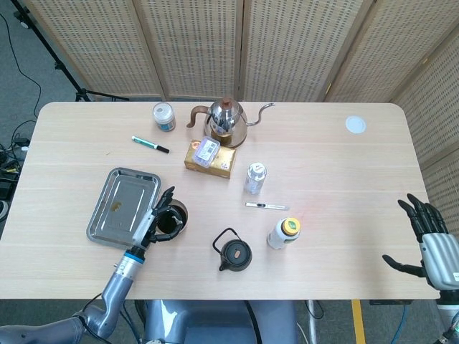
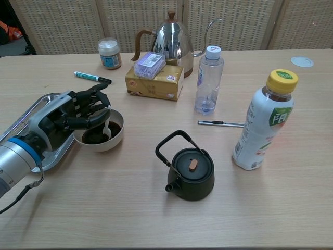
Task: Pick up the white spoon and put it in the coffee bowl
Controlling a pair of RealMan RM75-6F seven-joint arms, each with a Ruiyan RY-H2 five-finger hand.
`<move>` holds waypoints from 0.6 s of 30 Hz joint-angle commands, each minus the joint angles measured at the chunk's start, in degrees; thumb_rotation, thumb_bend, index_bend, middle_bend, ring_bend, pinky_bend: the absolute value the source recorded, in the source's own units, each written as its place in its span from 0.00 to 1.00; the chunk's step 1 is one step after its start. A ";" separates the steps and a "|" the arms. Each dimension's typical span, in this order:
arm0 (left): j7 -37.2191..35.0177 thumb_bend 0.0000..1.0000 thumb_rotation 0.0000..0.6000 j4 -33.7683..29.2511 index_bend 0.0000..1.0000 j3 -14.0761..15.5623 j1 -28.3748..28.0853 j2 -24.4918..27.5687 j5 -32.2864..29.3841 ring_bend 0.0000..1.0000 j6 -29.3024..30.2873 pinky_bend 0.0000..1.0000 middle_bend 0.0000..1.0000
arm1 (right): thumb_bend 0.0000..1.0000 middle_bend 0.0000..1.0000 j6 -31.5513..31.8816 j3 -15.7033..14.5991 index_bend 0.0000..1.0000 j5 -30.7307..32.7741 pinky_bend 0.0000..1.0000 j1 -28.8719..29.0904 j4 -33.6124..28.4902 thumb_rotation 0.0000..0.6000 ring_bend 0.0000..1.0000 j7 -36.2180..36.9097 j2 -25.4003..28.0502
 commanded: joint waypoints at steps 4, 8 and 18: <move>-1.18 0.47 1.00 0.48 0.71 -0.78 0.15 0.95 -0.84 0.00 -0.52 0.00 0.00 | 0.00 0.00 -0.05 0.02 0.04 0.12 0.00 0.01 0.01 1.00 0.00 -0.21 -0.12; -1.10 0.47 1.00 1.89 0.71 -1.82 -0.48 0.72 -1.51 0.00 -1.30 0.00 0.00 | 0.00 0.00 -0.24 -0.01 0.04 0.15 0.00 0.10 0.05 1.00 0.00 -0.36 -0.23; 0.00 0.47 1.00 3.55 0.71 -3.54 -2.64 -1.20 -1.86 0.00 -2.62 0.00 0.00 | 0.00 0.00 -0.62 0.15 0.04 0.72 0.00 0.25 0.28 1.00 0.00 -0.38 -0.38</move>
